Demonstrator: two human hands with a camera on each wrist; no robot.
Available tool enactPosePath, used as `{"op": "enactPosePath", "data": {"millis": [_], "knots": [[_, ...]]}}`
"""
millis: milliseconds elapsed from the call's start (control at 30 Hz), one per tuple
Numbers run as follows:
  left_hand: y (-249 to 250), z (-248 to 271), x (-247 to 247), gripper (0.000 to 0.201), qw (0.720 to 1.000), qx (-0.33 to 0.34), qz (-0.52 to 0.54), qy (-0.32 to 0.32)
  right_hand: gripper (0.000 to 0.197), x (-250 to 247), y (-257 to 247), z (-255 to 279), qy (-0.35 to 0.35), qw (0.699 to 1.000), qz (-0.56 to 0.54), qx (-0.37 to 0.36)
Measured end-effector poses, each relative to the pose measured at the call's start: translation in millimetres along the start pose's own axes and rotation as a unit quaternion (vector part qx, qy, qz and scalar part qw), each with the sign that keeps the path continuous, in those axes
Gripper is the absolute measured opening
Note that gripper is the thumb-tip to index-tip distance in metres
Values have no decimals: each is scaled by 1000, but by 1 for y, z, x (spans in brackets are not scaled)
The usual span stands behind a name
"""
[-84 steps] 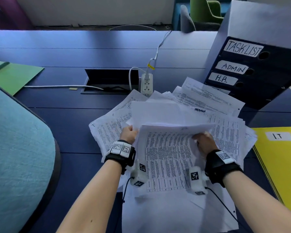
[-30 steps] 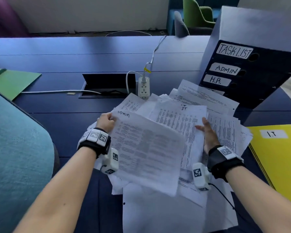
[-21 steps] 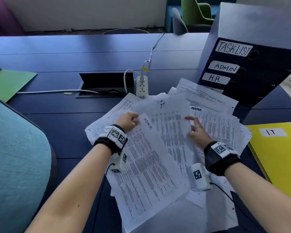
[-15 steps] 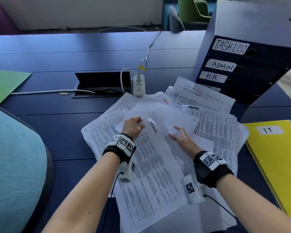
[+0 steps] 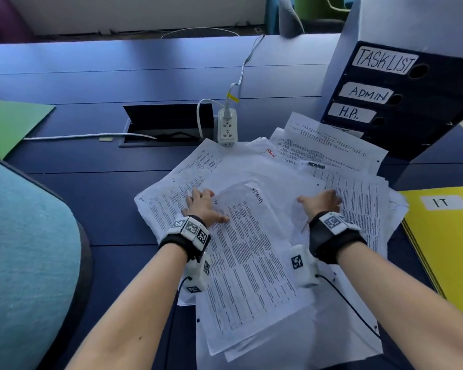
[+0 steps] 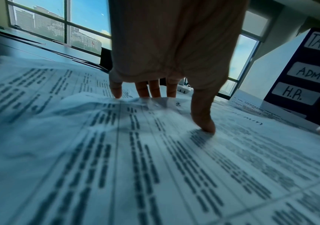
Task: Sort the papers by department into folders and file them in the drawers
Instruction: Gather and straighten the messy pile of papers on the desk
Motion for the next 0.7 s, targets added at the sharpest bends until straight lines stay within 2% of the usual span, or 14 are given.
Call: {"op": "enactPosePath", "data": {"millis": [67,100,167,200,300,400,467,533,600,700], "knots": [[1,1,4,76,1000,2,-8,9,63,1,1,-12,-11,997,-70,23],[2,2,6,76,1000,4,-15,12,48,-1,1,-15,-9,996,-90,19],[2,4,9,77,999,6,-26,18,9,-6,0,-16,17,994,-98,-32],[2,6,10,77,999,8,-29,21,5,-9,-4,-14,31,993,-99,-65],[5,11,10,83,999,18,-22,30,18,-15,-21,-4,73,973,-136,-169],[15,15,8,107,997,76,-6,24,39,-28,-51,15,98,951,-190,-225],[29,21,7,127,989,146,-9,0,30,-40,-71,28,110,930,-251,-244],[46,31,5,139,977,213,-9,10,13,-51,-90,41,103,901,-340,-248],[62,38,-2,139,965,249,11,83,24,-61,-103,55,64,867,-431,-241],[78,42,-10,130,939,256,17,229,37,-78,-114,76,-4,824,-515,-235]]}}
Point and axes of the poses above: each hand's wrist, its own z-axis away from the middle knuckle, its own x-axis out of the palm, y = z × x, the point moved 1 cm from there along -z, towards the middle knuckle, and after that the axes turned 1 degree about y, right-handed, at the moved point
